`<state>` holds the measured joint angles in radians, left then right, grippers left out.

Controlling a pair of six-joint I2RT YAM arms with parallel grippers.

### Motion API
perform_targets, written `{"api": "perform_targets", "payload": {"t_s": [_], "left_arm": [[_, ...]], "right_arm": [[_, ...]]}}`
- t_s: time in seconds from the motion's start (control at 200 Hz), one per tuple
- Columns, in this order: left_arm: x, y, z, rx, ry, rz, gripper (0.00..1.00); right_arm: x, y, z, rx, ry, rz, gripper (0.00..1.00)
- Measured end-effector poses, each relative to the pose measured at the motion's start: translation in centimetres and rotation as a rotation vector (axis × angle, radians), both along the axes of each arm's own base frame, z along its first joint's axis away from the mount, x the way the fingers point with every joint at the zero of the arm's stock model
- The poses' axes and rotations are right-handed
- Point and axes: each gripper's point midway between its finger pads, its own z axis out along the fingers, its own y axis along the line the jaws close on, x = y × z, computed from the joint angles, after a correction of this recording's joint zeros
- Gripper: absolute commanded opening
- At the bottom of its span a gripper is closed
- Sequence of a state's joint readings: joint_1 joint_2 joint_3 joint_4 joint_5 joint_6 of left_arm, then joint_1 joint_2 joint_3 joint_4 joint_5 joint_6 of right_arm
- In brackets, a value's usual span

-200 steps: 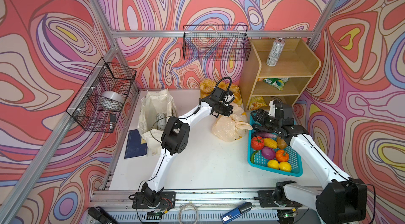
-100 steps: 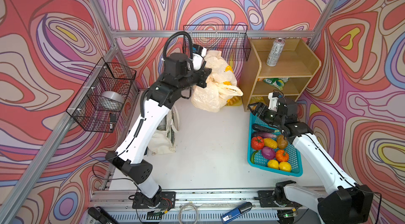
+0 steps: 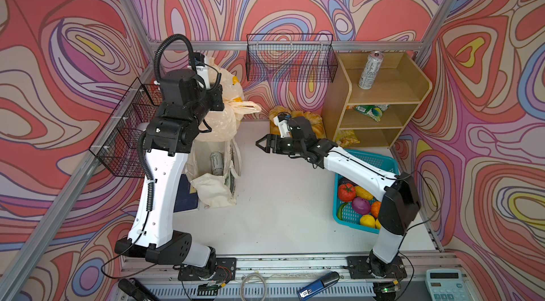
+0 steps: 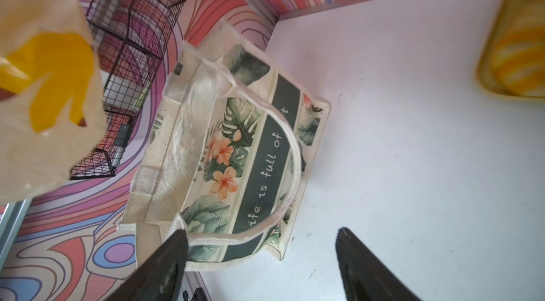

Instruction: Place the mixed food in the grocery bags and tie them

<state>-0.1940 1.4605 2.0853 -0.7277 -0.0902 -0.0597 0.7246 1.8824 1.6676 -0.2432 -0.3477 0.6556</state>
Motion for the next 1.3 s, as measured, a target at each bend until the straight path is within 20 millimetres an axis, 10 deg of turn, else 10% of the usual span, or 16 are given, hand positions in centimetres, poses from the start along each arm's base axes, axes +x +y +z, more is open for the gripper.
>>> {"api": "perform_targets", "payload": {"t_s": [0.381,0.436,0.536,0.746,0.967,1.297], "left_arm": [[-0.6,2.4,1.1,0.007,-0.034,0.080,0.00],[-0.7,2.6,1.2,0.007,-0.037,0.083,0.00],[-0.7,2.5,1.3,0.004,-0.039,0.076,0.00],[-1.1,1.1,0.3,-0.031,-0.015,0.000,0.00],[-1.5,-1.6,-2.0,-0.138,0.039,-0.138,0.00],[-1.1,-6.0,-6.1,-0.206,0.135,-0.271,0.00]], "right_arm": [[0.2,10.4,-1.8,0.028,0.006,0.160,0.77],[0.4,11.3,-2.1,0.033,0.004,0.170,0.62],[0.7,12.2,-3.1,0.030,0.019,0.178,0.02],[0.5,9.7,-4.7,-0.039,0.056,0.132,0.00],[0.9,3.9,-1.3,-0.080,0.030,0.044,0.00],[0.6,0.5,-0.4,-0.118,0.003,-0.011,0.00]]}}
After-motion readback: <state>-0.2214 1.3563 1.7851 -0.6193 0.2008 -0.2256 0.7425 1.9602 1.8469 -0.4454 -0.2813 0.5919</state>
